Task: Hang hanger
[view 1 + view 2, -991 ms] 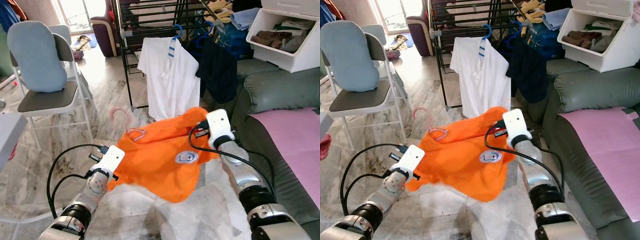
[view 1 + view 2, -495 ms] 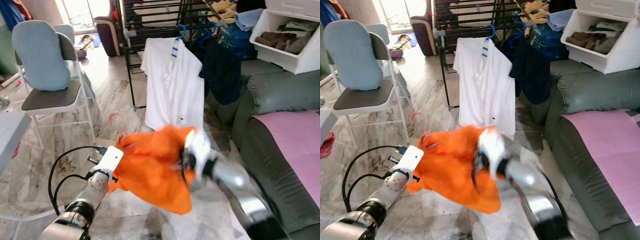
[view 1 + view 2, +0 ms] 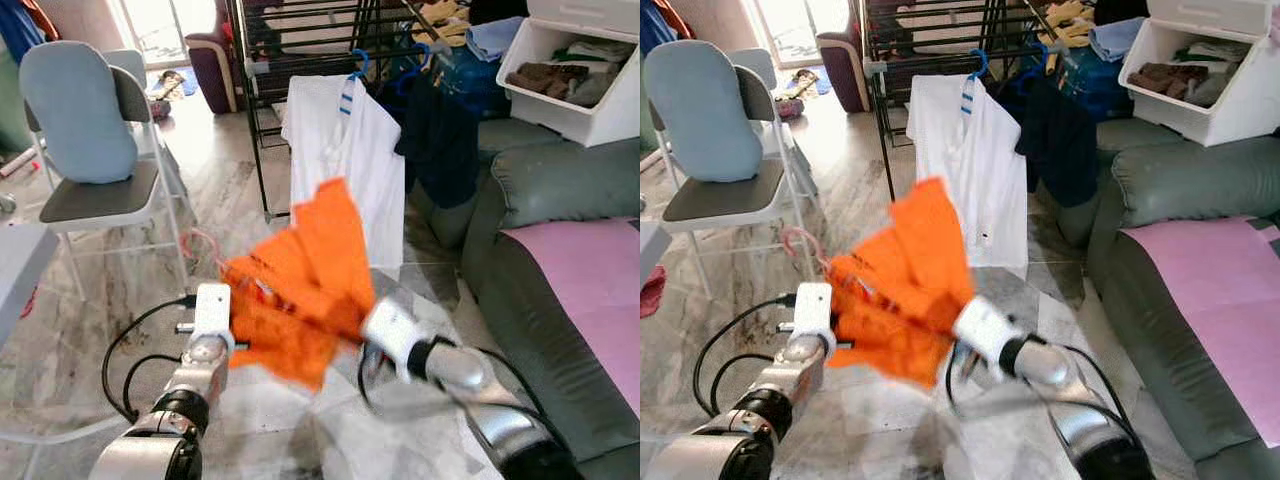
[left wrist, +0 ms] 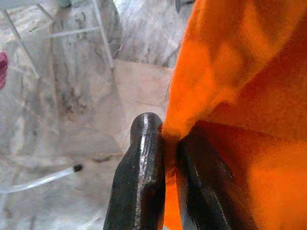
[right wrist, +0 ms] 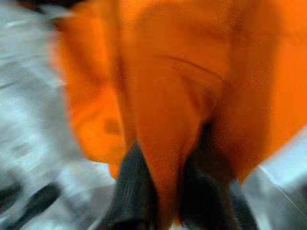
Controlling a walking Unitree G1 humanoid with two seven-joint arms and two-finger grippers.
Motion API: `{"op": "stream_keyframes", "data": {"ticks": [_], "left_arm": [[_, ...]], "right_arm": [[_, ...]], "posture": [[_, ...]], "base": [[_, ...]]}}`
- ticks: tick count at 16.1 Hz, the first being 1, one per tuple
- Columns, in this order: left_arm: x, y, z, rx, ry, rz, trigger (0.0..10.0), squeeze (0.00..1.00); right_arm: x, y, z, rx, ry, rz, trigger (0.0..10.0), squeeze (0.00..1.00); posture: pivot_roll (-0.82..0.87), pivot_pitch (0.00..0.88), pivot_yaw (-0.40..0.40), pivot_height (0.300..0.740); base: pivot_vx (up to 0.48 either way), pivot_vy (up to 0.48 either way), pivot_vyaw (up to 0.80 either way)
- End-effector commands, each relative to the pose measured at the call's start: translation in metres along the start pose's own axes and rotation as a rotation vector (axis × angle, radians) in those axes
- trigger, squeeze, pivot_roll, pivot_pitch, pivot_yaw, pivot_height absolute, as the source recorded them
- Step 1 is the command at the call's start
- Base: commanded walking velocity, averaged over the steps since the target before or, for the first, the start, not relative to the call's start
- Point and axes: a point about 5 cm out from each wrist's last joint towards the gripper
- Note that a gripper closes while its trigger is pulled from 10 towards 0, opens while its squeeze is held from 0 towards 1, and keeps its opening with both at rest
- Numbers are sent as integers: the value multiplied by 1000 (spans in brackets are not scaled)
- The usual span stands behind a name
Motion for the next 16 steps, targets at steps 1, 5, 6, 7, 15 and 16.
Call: {"op": "stream_keyframes", "data": {"ticks": [1,5,6,7,15,16], "left_arm": [[22,3,6,36,-92,-65,2235,0],[17,3,21,114,-114,-52,745,0],[16,3,22,117,-113,-50,745,0],[12,2,26,114,-64,-37,0,0],[13,1,32,89,102,-83,667,0],[14,1,31,92,89,-80,549,0]], "right_arm": [[-15,-5,-11,-102,20,84,10000,1000],[-14,-9,-30,-316,10,68,10000,1000],[-14,-8,-32,-337,7,63,10000,1000],[-15,-9,-38,-392,22,68,10000,1000],[-29,-1,-43,-504,349,160,10000,1000],[-22,7,-30,-386,231,146,10000,533]], "posture": [[-161,0,63,740],[-161,0,63,740],[-161,0,64,740],[-161,0,66,740],[-150,0,73,740],[-151,0,73,740]], "base": [[0,0,0],[0,0,0],[0,0,0],[0,0,0],[0,0,0],[0,0,0]]}}
Point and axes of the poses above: a point about 5 cm out from each wrist's last joint towards the gripper, its own y axis pointing out of the wrist towards the gripper, its own x axis along the axis of the wrist's last joint, z = x × y, and after that the axes turned 12 degrees about -y, right-handed
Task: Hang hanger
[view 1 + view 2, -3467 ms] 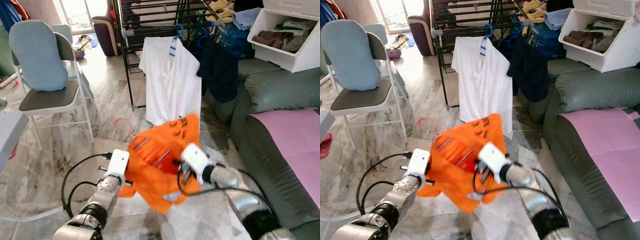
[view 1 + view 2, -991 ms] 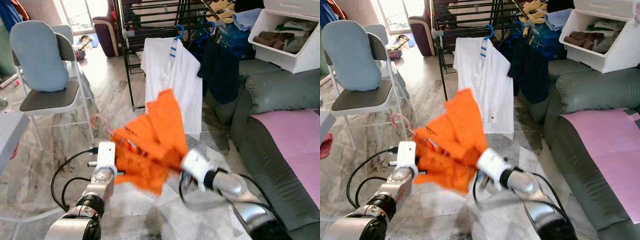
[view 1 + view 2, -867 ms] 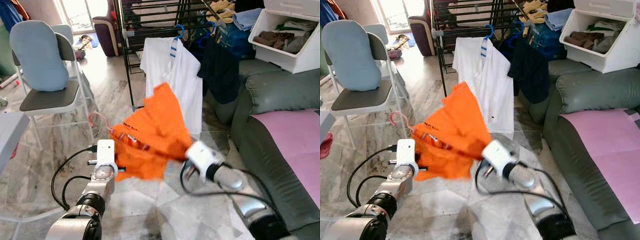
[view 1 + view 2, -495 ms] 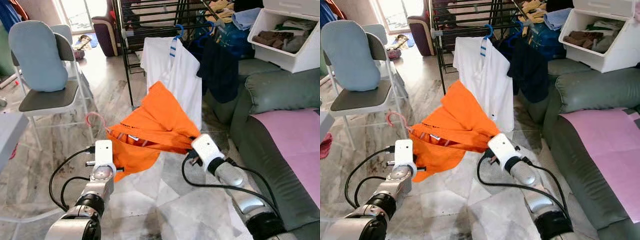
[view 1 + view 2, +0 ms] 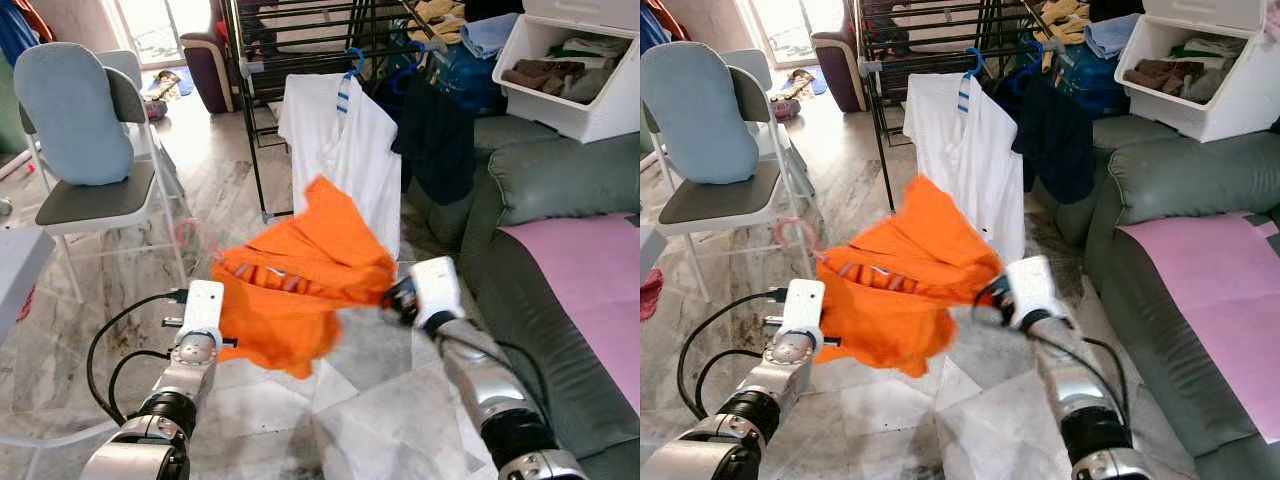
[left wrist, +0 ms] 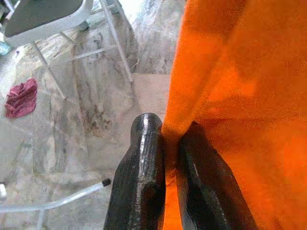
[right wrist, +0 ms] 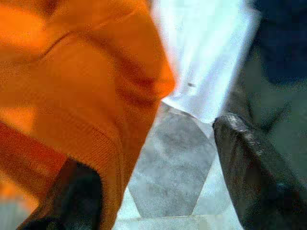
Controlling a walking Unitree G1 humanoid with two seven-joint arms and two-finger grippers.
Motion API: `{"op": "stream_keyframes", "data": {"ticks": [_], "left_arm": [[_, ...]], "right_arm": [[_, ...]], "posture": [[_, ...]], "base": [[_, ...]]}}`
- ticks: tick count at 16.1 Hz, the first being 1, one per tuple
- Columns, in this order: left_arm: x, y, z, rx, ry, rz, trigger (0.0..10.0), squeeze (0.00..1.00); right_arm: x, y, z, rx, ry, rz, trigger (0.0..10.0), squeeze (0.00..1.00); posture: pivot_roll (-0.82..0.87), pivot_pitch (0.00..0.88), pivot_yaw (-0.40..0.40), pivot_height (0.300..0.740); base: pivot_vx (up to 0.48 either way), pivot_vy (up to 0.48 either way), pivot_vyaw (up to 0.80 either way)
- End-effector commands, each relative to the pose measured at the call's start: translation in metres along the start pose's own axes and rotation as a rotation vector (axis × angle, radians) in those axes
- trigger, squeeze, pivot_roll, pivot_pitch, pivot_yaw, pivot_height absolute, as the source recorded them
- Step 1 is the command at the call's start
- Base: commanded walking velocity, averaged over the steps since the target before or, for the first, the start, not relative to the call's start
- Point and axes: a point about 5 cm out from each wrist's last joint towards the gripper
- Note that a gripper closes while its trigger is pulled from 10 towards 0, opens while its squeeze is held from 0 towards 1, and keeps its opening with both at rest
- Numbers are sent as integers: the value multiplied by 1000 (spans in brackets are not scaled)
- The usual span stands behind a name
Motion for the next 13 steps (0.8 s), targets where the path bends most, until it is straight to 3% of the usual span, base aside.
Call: {"op": "stream_keyframes", "data": {"ticks": [1,2,3,4,5,7,8,9,10,11,12,13], "left_arm": [[7,2,12,51,-49,-23,510,0],[6,2,12,50,-70,-8,196,0],[6,2,12,58,-86,2,275,0],[7,2,13,66,-83,1,0,0],[8,3,17,88,-97,2,0,0],[12,4,23,128,-114,-6,0,0],[21,5,25,128,-13,-71,0,0],[31,5,21,94,144,-155,39,0],[34,4,20,82,201,-188,196,0],[31,5,23,95,195,-163,667,0],[34,4,23,85,271,-209,980,0],[32,4,24,88,230,-185,1255,0]], "right_arm": [[-2,-3,13,100,-105,-8,10000,75],[-2,-5,23,185,-257,-32,10000,0],[-2,-8,25,237,-354,-38,10000,506],[-3,-9,23,247,-377,-29,10000,1000],[-5,-11,21,269,-435,-16,10000,1000],[-8,-14,16,279,-451,14,10000,1000],[-17,-18,15,332,-467,69,10000,1000],[-30,-23,12,385,-478,134,10000,1000],[-36,-25,8,389,-494,175,10000,1000],[-33,-22,-4,297,-498,177,10000,1000],[-14,-11,-22,55,-312,112,10000,863],[-6,-8,-32,-70,-171,88,10000,682]], "posture": [[-152,0,76,740],[-151,0,78,740],[-151,0,80,740],[-151,0,80,740],[-151,0,80,740],[-161,0,87,740],[-162,0,87,740],[-162,0,87,740],[-164,0,89,740],[-164,0,89,740],[-165,0,89,740],[-166,0,89,740]], "base": [[0,0,0],[0,0,0],[0,0,0],[0,0,0],[0,0,0],[0,0,0],[0,0,0],[0,0,0],[0,0,0],[0,0,0],[0,0,0],[0,0,0]]}}
Point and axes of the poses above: a point about 5 cm out from each wrist's last joint towards the gripper, its own y axis pointing out of the wrist towards the gripper, its own x axis along the axis of the wrist's last joint, z = x × y, and after that the axes turned 12 degrees about -y, right-handed
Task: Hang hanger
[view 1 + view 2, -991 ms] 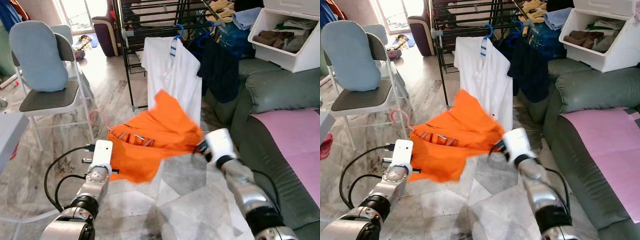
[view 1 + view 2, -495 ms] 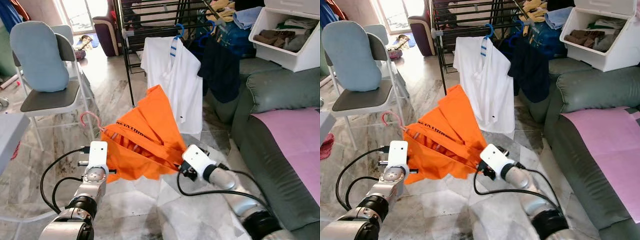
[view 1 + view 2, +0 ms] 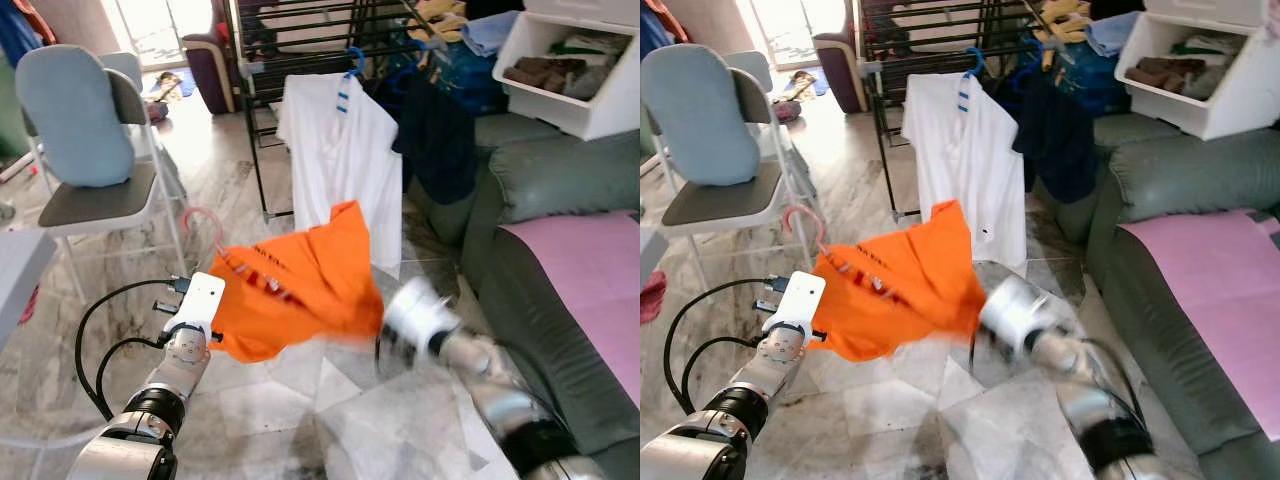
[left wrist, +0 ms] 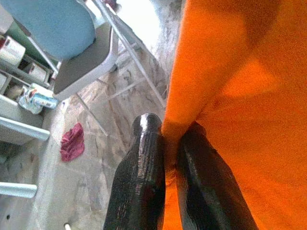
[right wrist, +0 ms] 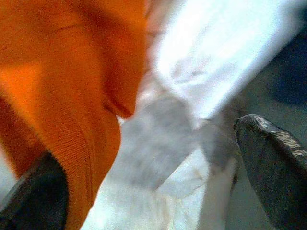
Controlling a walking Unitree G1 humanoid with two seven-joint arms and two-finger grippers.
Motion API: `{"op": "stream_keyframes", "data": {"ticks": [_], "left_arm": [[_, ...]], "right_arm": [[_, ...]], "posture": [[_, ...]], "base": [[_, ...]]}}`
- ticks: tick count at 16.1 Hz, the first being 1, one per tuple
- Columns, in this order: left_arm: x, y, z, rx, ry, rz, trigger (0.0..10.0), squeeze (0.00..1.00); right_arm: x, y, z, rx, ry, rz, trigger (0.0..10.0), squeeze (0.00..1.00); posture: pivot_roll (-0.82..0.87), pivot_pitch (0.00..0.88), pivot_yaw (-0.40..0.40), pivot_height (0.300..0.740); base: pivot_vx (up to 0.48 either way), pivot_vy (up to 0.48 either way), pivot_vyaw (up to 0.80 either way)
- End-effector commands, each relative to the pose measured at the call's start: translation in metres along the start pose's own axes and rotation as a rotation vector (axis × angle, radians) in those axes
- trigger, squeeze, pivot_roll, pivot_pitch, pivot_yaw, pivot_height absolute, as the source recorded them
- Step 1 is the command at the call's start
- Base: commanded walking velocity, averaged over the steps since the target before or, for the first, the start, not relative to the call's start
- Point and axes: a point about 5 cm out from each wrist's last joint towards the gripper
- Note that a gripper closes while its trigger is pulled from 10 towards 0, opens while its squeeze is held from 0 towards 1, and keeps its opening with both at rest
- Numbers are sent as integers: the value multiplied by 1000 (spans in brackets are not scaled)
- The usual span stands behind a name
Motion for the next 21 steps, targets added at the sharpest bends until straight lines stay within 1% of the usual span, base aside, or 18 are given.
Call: {"op": "stream_keyframes", "data": {"ticks": [1,2,3,4,5,6,9,10,11,12,13,14,15,16,17,18,19,21], "left_arm": [[14,5,16,55,9,-68,1490,0],[15,4,15,50,47,-87,1843,0],[18,4,13,43,105,-126,1843,0],[17,4,11,41,21,-91,2392,0],[17,5,11,40,27,-91,2157,0],[15,5,12,39,-12,-59,1529,0],[8,5,17,53,-66,-16,392,0],[7,5,18,55,-59,-16,275,0],[7,5,18,55,-59,-16,0,0],[6,5,19,56,-63,-13,0,0],[5,5,19,60,-84,-1,0,0],[3,5,20,59,-104,14,0,0],[4,5,20,57,-97,9,0,0],[4,5,20,55,-93,7,0,0],[4,5,19,51,-93,9,0,0],[4,5,17,43,-99,13,0,0],[5,5,15,38,-105,14,0,0],[6,4,10,27,-105,6,0,0]], "right_arm": [[-2,-1,0,29,45,13,10000,651],[-3,-5,20,196,-37,5,10000,0],[-4,-9,33,313,-126,-1,10000,0],[-5,-16,46,441,-204,-25,10000,0],[-3,-21,50,502,-216,-48,10000,0],[1,-20,43,489,-200,-57,10000,0],[-6,-27,16,539,-313,-12,10000,0],[-8,-29,10,549,-332,0,10000,459],[-10,-36,6,592,-345,3,10000,1000],[-10,-38,3,603,-356,1,10000,1000],[-11,-38,-5,574,-351,13,10000,1000],[-8,-39,-11,561,-350,-13,10000,1000],[5,-30,-25,425,-239,-75,10000,1000],[20,-26,-33,358,-104,-162,10000,1000],[35,-26,-38,344,84,-274,10000,1000],[47,-30,-40,377,264,-376,10000,1000],[49,-33,-35,422,334,-421,10000,1000],[41,-38,-13,549,357,-401,10000,984]], "posture": [[-166,0,89,740],[-162,0,88,740],[-160,0,88,740],[-162,0,88,740],[-161,0,88,740],[-162,0,88,740],[-164,0,93,740],[-165,0,93,740],[-165,0,93,740],[-165,0,93,740],[-165,0,93,740],[-162,0,95,740],[-166,0,97,740],[-166,0,97,740],[-170,0,100,740],[-169,0,99,740],[-169,0,99,740],[-167,0,94,740]], "base": [[0,0,0],[0,0,0],[0,0,0],[0,0,0],[0,0,0],[0,0,0],[0,0,0],[0,0,0],[0,0,0],[0,0,0],[0,0,0],[0,0,0],[0,0,0],[0,0,0],[0,0,0],[0,0,0],[0,0,0],[0,0,0]]}}
Point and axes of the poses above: a point about 5 cm out from each wrist's last joint towards the gripper, its own y axis pointing out of the wrist towards the gripper, its own x axis along the axis of the wrist's last joint, z = x × y, and after that the axes turned 12 degrees about -y, right-handed
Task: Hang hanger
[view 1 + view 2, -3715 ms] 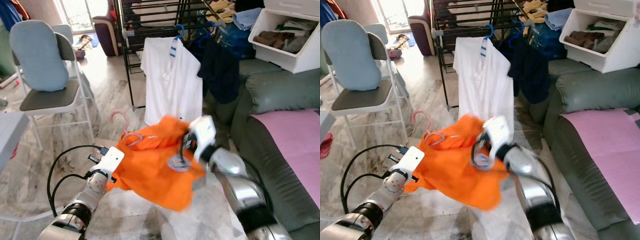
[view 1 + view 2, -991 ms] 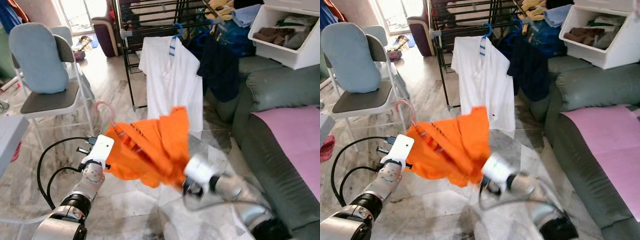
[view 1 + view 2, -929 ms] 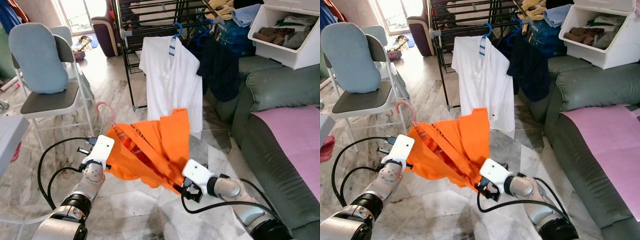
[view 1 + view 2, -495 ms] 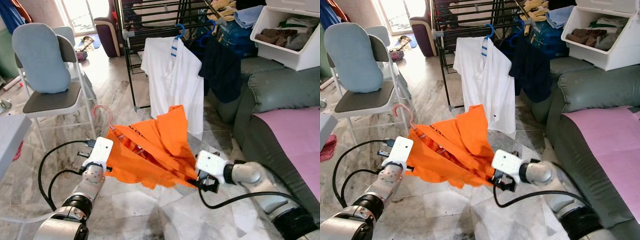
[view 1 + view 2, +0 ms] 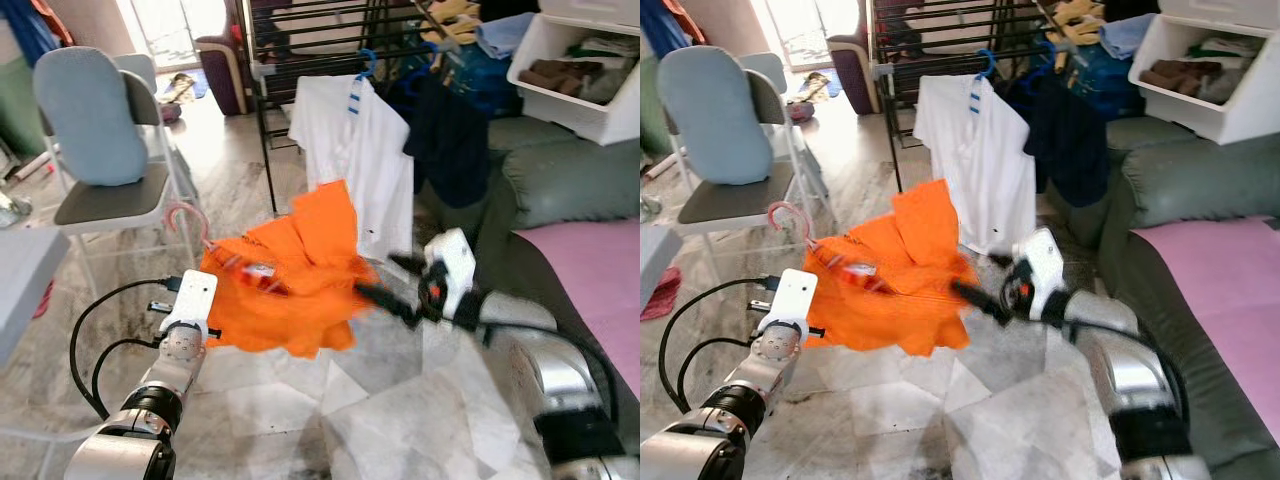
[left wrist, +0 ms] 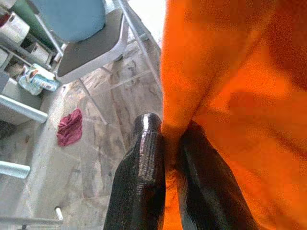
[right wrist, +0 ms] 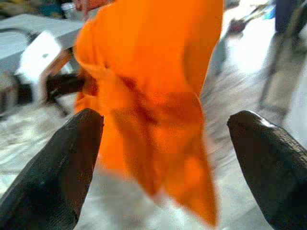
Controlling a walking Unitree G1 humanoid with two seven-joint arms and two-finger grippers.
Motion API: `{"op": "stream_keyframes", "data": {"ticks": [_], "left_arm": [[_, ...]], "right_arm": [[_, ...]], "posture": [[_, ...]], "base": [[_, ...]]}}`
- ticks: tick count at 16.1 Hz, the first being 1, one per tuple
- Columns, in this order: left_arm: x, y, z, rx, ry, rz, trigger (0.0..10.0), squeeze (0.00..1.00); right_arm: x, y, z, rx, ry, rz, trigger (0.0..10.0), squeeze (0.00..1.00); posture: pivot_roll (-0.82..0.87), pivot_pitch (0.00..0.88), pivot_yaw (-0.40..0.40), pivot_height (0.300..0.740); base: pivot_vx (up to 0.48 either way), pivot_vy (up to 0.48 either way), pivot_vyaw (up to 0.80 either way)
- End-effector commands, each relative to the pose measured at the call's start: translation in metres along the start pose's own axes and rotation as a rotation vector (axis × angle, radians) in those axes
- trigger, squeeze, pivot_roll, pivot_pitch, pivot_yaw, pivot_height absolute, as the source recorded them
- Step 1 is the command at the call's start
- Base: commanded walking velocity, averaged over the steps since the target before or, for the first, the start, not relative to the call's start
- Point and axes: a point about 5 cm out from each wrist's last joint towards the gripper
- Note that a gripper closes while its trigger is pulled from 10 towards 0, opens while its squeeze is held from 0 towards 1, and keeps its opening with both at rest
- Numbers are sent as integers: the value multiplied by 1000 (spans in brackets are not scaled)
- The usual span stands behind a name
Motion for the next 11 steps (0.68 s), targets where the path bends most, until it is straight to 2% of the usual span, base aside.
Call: {"op": "stream_keyframes", "data": {"ticks": [1,2,3,5,8,9,10,11], "left_arm": [[7,2,2,10,-11,-19,0,0],[6,1,0,3,-9,-21,235,0],[6,1,-1,0,-7,-21,392,0],[7,2,2,4,3,-28,353,0],[9,2,6,-1,49,-50,353,0],[6,1,7,-3,63,-53,667,0],[-4,-2,6,-10,42,-31,784,0],[-10,-4,5,-12,-10,-17,1020,0]], "right_arm": [[-9,1,15,102,-29,56,10000,902],[-16,-1,27,189,-74,100,10000,749],[-21,-6,37,274,-109,135,10000,0],[-26,-16,37,331,-158,207,10000,0],[-45,-26,5,155,-368,418,10000,0],[-49,-25,-17,-74,-400,461,10000,0],[-47,-24,-41,-404,-383,443,10000,0],[-46,-24,-44,-537,-301,383,10000,0]], "posture": [[-167,0,94,740],[-165,0,93,740],[-164,0,93,740],[-164,0,93,740],[-168,0,95,740],[-168,0,95,740],[-169,0,98,740],[-170,0,99,740]], "base": [[0,0,0],[0,0,0],[0,0,0],[0,0,0],[0,0,0],[0,0,0],[0,0,0],[0,0,0]]}}
Point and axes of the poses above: a point about 5 cm out from each wrist's last joint towards the gripper, its own y axis pointing out of the wrist towards the gripper, its own x axis along the axis of the wrist's last joint, z = x × y, and after that the axes turned 12 degrees about -y, right-handed
